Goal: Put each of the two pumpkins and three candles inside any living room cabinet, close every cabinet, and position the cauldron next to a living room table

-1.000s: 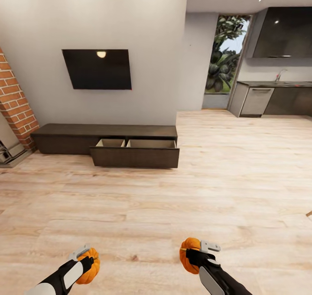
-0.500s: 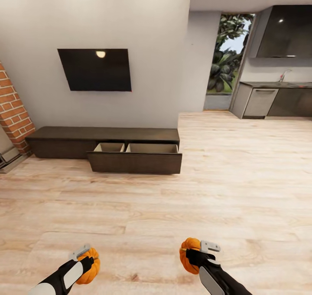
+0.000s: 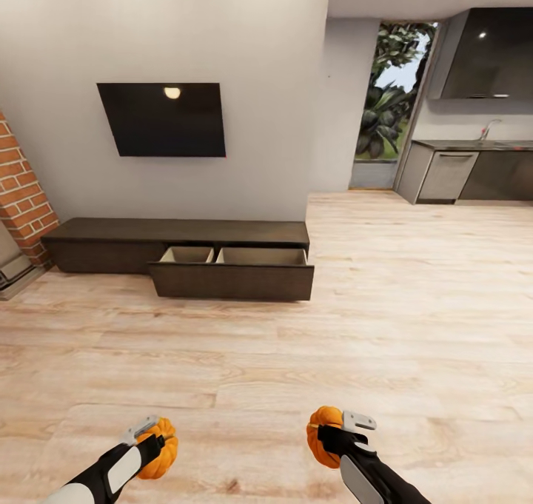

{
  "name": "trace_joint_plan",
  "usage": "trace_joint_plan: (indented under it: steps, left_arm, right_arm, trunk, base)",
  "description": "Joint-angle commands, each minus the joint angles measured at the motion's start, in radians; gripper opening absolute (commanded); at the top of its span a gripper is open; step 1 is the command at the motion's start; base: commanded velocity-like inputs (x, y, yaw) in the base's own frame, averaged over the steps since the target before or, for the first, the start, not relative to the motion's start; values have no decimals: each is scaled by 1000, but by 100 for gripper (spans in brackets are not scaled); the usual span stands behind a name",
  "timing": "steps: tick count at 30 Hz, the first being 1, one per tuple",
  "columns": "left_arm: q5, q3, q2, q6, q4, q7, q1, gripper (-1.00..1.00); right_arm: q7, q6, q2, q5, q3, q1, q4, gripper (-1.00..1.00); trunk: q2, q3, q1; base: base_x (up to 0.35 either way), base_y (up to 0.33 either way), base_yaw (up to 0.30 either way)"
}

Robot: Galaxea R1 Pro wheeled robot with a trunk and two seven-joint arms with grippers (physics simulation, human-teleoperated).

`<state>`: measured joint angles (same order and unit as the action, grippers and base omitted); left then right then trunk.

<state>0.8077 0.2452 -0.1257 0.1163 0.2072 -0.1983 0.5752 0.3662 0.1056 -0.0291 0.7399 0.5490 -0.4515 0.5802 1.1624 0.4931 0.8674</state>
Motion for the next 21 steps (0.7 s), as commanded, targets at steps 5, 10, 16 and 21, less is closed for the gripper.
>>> trace_joint_plan:
  steps: [5,10,16,21]
  left_arm:
    - [7,8,-3,5,3,7,0,-100]
    - [7,8,-4,5,3,8,0,-100]
    - [7,8,-6,5,3,9,0,-100]
    - [7,8,-6,5,3,10,0,-100]
  right_arm:
    - [10,5,-2,4,8,-1,3,-100]
    - [10,4,-2,4,8,-1,3,-100]
    - [10,4,-2,4,8,-1,3,-100]
    - [10,3,-2,4,8,-1,3,-100]
  trunk:
    - [1,1,0]
    - [1,1,0]
    - [1,1,0]
    - [1,1,0]
  base:
    - [284,78,0]
    - [310,61,0]
    - [324,35,0]
    - [321,110,0]
